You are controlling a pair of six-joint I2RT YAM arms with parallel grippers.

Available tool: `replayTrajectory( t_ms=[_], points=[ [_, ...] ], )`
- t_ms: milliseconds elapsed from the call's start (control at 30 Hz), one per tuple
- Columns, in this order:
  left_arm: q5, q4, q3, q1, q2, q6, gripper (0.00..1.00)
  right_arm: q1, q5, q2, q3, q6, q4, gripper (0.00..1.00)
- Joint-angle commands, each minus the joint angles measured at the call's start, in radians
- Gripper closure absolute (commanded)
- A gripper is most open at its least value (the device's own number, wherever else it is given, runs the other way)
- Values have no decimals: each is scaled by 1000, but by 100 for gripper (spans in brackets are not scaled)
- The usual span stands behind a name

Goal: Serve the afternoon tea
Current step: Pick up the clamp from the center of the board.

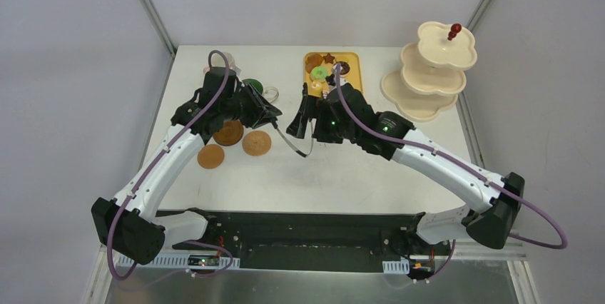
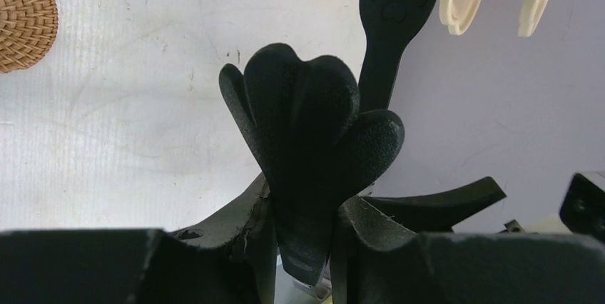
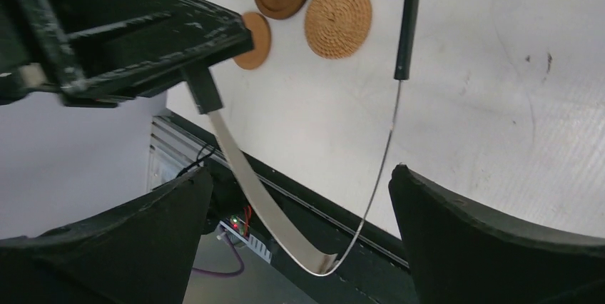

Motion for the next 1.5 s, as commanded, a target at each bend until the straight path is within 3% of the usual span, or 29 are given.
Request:
replayTrajectory(
  t_ms=[0,167,400,633,1067,1333,1467],
  points=[
    [23,40,-9,9,-19,-43,100,0,-19,-58,-20,-40,190,0],
    [37,36,-18,9,-16,-81,100,8,13,-12,20,-45,120,0],
    [37,0,1,9,-13,-118,100,99,265,33,131,-150,-40,0],
    [30,-7,-9,9,-22,-118,100,100,219,-10,148,-190,-109,0],
    [52,17,-16,9,-23,-136,100,57,156,-32,-2,-199,32,0],
    [61,23,-14,9,-14,-138,100,71,51,-9,-14,-261,133,1],
    [65,22,-8,9,-9,-134,100,72,75,-32,-41,-235,183,1]
  ],
)
